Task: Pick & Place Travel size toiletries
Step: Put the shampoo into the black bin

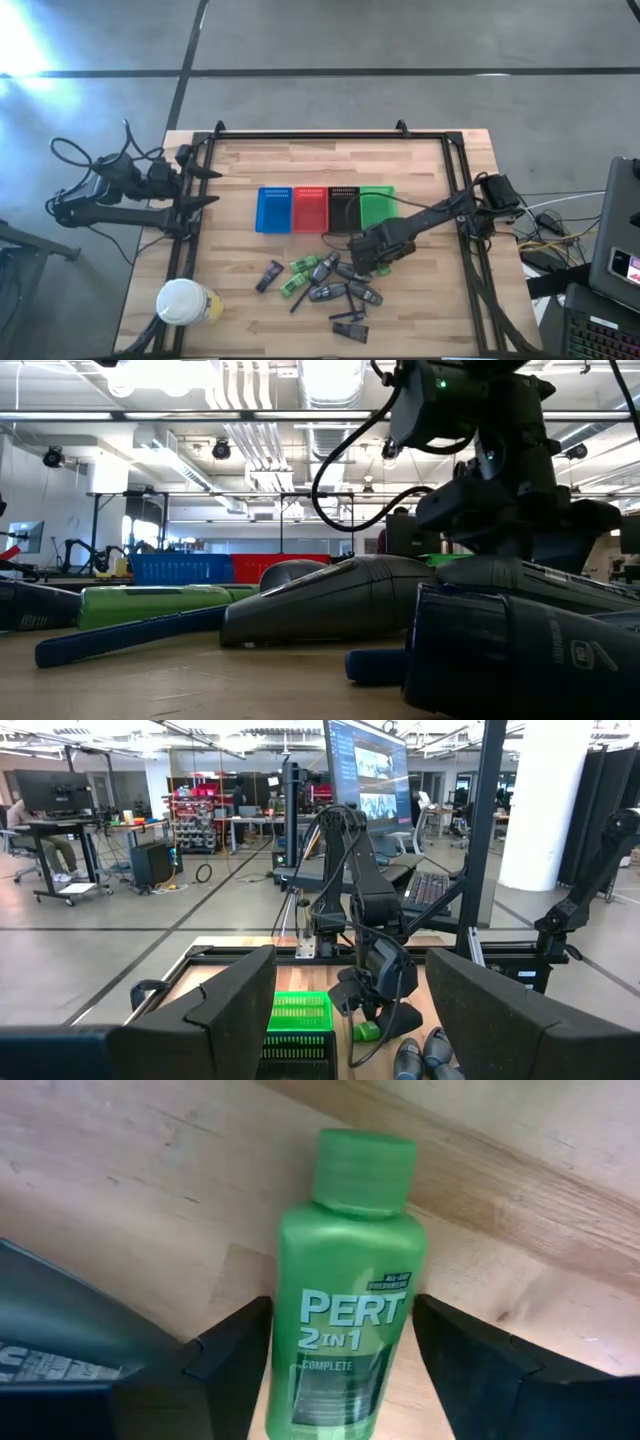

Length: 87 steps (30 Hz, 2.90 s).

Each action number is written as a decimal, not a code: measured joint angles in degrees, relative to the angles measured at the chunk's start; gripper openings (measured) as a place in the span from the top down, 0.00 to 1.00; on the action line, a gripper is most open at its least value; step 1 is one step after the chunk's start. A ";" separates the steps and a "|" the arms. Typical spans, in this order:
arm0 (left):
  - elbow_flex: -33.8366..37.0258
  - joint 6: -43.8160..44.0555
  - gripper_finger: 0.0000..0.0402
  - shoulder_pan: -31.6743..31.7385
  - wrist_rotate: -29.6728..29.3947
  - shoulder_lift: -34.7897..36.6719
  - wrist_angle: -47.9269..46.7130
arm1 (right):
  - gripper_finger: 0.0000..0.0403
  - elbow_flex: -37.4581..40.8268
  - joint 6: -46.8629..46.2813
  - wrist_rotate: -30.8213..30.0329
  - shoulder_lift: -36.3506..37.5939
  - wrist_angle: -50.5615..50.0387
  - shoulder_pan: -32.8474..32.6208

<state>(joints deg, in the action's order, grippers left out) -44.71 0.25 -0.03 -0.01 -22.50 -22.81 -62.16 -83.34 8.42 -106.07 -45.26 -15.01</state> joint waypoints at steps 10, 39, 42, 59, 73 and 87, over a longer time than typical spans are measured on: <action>0.00 0.00 0.34 0.00 0.00 0.00 0.00 | 0.68 -1.06 0.79 -0.81 2.50 0.37 -0.41; 0.00 0.00 0.34 0.00 0.00 0.00 -0.02 | 0.61 -4.91 11.16 -9.97 9.02 15.27 21.82; 0.00 -0.02 0.34 0.02 -0.02 0.00 -0.02 | 0.54 -4.84 11.61 -10.18 8.13 15.15 21.97; 0.00 0.00 0.34 0.00 -0.02 0.00 0.00 | 0.18 -4.93 16.82 -18.72 11.29 13.85 17.89; 0.00 15.34 0.34 0.02 0.00 -0.65 5.65 | 0.13 -4.93 17.91 -19.06 14.08 14.04 16.34; -0.07 27.62 0.34 0.00 -0.68 -0.79 15.78 | 0.20 -4.93 21.31 -15.64 17.56 10.27 15.93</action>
<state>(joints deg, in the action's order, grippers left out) -44.77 27.87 -0.03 -0.69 -23.29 -7.03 -67.09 -62.03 -7.22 -88.51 -34.99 0.91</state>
